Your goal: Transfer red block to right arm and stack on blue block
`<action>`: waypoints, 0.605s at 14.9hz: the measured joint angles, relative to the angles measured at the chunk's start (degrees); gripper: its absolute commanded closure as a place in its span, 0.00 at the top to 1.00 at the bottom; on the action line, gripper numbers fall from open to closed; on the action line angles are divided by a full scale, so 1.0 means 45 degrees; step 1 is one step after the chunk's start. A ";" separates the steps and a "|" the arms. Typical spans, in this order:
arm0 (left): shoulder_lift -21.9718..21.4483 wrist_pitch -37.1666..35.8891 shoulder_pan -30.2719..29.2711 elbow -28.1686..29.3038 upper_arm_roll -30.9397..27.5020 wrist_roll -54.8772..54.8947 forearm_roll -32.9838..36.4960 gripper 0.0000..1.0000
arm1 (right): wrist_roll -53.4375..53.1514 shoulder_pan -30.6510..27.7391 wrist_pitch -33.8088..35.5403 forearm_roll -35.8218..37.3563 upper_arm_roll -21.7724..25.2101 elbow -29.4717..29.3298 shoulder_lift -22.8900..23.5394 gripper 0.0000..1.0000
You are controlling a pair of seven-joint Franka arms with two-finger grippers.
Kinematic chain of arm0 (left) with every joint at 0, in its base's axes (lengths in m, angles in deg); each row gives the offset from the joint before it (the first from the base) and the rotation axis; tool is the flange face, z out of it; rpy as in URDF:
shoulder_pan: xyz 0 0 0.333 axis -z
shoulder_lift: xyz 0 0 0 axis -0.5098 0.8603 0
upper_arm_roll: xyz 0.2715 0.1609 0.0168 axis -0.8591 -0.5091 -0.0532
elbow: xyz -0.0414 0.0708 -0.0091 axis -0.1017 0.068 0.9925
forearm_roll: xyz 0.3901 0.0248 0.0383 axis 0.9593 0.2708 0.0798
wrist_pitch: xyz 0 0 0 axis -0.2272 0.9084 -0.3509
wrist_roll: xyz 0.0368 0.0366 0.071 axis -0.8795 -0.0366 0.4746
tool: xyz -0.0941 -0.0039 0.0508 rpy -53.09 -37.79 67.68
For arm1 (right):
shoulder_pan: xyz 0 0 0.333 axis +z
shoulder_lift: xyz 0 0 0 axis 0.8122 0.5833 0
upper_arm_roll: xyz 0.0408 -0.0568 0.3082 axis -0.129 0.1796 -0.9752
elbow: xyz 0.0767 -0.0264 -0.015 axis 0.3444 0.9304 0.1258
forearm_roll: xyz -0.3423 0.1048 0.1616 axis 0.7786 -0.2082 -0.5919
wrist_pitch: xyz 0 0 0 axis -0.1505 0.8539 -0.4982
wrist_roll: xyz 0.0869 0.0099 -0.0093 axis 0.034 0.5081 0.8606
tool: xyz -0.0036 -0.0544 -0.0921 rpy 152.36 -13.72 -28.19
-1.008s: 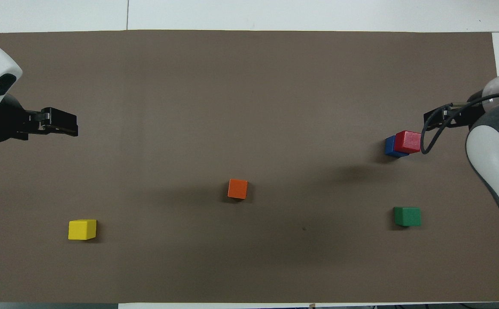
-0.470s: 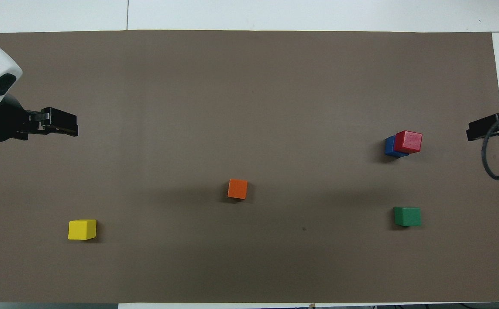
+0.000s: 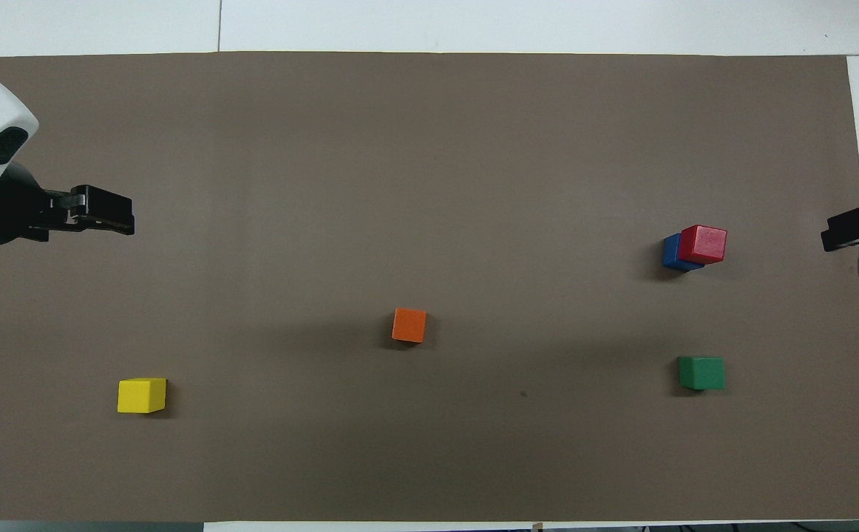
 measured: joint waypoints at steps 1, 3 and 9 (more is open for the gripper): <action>0.0000 0.0000 0.0000 0.0000 0.0000 0.0000 0.0000 1.00 | 0.0000 -0.0010 -0.0103 0.0000 0.0000 -0.0011 0.0003 1.00; 0.0000 0.0000 0.0000 0.0000 0.0000 0.0000 0.0000 1.00 | 0.0000 0.0009 -0.0110 -0.0013 0.0028 -0.0085 0.0001 1.00; 0.0000 0.0000 0.0000 0.0000 0.0000 0.0000 0.0000 1.00 | 0.0010 0.1107 0.0113 -0.0211 0.1277 0.0148 -0.0599 1.00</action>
